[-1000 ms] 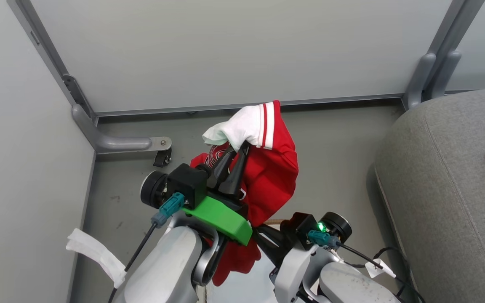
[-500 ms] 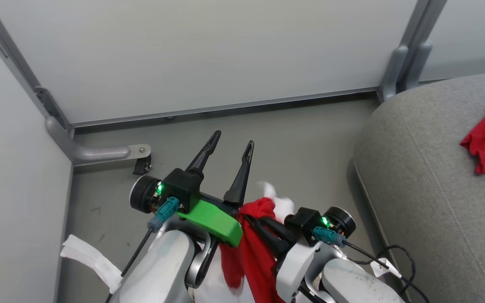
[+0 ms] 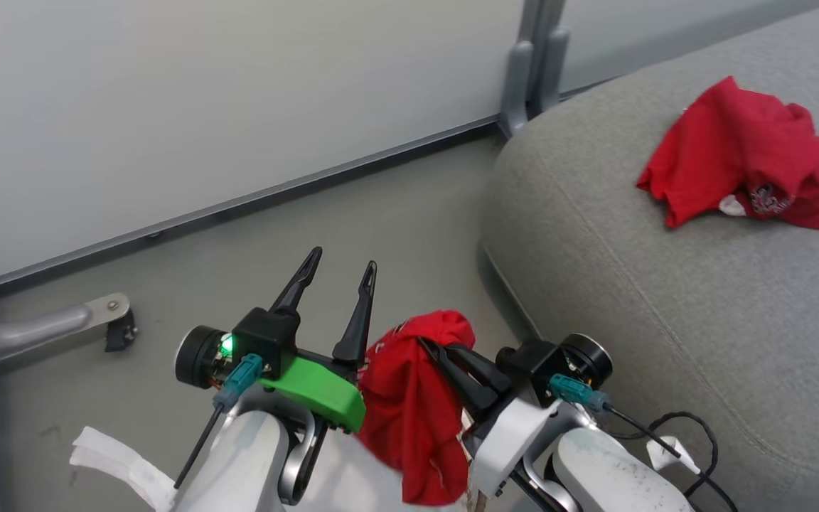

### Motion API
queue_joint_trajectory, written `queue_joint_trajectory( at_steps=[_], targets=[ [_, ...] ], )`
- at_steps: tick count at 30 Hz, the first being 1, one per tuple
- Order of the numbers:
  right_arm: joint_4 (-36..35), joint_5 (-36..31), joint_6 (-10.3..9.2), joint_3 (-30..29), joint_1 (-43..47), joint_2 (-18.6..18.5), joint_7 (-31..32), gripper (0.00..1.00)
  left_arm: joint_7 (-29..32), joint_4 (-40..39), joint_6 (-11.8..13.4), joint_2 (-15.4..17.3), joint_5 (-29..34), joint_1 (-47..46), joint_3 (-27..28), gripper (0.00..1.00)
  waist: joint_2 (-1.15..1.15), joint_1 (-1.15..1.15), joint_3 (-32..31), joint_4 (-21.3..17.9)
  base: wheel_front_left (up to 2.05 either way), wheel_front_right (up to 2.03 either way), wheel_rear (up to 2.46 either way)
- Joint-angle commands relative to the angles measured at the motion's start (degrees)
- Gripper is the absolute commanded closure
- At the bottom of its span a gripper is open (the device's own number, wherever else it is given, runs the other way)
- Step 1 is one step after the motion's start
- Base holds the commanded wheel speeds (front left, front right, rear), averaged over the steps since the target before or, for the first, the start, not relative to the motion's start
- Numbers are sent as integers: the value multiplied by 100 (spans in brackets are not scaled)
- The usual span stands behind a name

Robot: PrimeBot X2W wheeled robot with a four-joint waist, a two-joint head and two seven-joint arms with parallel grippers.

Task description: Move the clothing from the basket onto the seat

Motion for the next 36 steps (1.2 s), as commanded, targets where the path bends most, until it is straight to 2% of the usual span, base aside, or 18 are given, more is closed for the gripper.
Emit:
queue_joint_trajectory(
  at_steps=[1,3,7,15,20,25,29,32,36],
  targets=[
    [-85,-12,-7,-60,106,-10,-13,100,-4,-6,-32,53,65,87,70,0,0,0,175,-879,0,0,0],
    [-157,5,-6,-118,118,-7,-13,100,-4,-23,-73,52,82,129,170,0,0,0,211,-1113,0,0,0],
    [-336,-92,-6,-492,239,-7,-13,100,-4,51,-131,35,180,-87,46,0,0,0,379,-1238,0,0,0],
    [-821,-348,-6,-1279,402,-5,-13,100,-4,274,-175,11,107,-500,-336,0,0,0,622,-1360,1,1,1],
    [-1055,-715,-6,-1677,-20,-21,-13,100,-4,279,-174,130,3,-590,-465,0,0,0,786,-1372,9,9,9],
    [-1340,-950,-6,-2028,-844,-539,-13,100,-4,204,-175,278,-70,-556,-471,0,0,0,1006,-1384,0,0,0],
    [-1417,-1052,-7,-2259,-1693,-1228,-13,100,-4,162,-175,414,-47,-487,-429,0,0,0,1175,-1394,0,0,0],
    [-1231,-1186,-7,-2452,-2399,-1775,-12,100,-4,125,-176,526,16,-470,-389,0,0,0,1347,-1394,0,0,0],
    [-747,-1369,-7,-2753,-3301,-2285,-12,100,-4,53,-176,667,78,-512,-315,0,0,0,1649,-1389,0,0,0]
  ],
)
